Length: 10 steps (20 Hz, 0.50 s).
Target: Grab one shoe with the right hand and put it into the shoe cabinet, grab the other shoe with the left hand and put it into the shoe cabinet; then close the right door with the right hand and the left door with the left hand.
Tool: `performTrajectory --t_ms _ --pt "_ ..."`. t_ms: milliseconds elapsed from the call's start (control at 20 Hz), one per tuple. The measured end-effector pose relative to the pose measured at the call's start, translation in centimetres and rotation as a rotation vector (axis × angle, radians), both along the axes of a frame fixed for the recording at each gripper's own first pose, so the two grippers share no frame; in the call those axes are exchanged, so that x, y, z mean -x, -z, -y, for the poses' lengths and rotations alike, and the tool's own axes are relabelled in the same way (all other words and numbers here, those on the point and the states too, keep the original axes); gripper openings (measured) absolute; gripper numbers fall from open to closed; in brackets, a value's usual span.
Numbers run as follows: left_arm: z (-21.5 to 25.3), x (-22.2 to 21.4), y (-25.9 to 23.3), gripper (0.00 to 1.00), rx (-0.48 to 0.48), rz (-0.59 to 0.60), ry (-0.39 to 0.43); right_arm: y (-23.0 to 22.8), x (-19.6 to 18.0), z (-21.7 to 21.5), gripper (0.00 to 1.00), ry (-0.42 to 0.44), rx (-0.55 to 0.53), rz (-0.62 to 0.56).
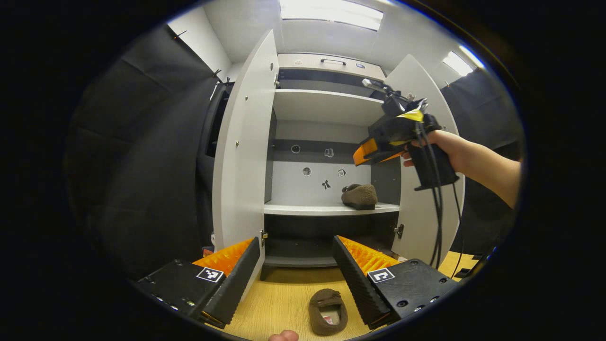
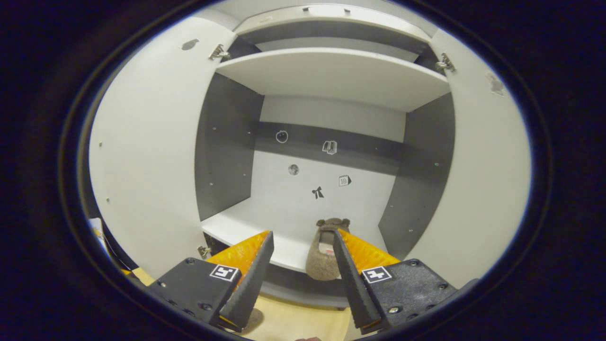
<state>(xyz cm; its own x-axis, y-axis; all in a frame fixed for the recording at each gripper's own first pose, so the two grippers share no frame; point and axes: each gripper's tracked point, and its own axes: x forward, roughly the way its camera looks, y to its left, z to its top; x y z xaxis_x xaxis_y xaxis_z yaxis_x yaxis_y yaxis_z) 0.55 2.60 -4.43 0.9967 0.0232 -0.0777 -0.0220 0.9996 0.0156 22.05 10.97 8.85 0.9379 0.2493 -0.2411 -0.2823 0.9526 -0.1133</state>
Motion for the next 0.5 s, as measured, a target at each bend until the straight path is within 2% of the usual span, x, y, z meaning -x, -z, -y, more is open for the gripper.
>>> performTrajectory --t_ms 150,250,350,400,500 --pt "0.9 0.0 0.2 0.95 -0.005 -0.004 0.023 2.2 4.6 1.6 0.81 0.016 -0.025 0.025" --pt "1.5 0.3 0.3 0.94 -0.009 -0.006 0.037 5.0 7.9 2.3 0.81 0.028 -0.079 0.015" --pt "1.9 0.5 0.8 0.94 -0.014 -0.013 0.045 8.4 10.6 3.4 0.81 0.061 -0.128 0.005" --pt "2.2 0.5 1.1 0.95 -0.014 -0.022 0.052 9.8 11.7 4.2 0.86 0.089 -0.141 0.013" --pt "2.8 0.7 1.7 0.95 -0.009 -0.039 0.071 12.3 13.4 6.1 0.81 0.149 -0.150 0.035"
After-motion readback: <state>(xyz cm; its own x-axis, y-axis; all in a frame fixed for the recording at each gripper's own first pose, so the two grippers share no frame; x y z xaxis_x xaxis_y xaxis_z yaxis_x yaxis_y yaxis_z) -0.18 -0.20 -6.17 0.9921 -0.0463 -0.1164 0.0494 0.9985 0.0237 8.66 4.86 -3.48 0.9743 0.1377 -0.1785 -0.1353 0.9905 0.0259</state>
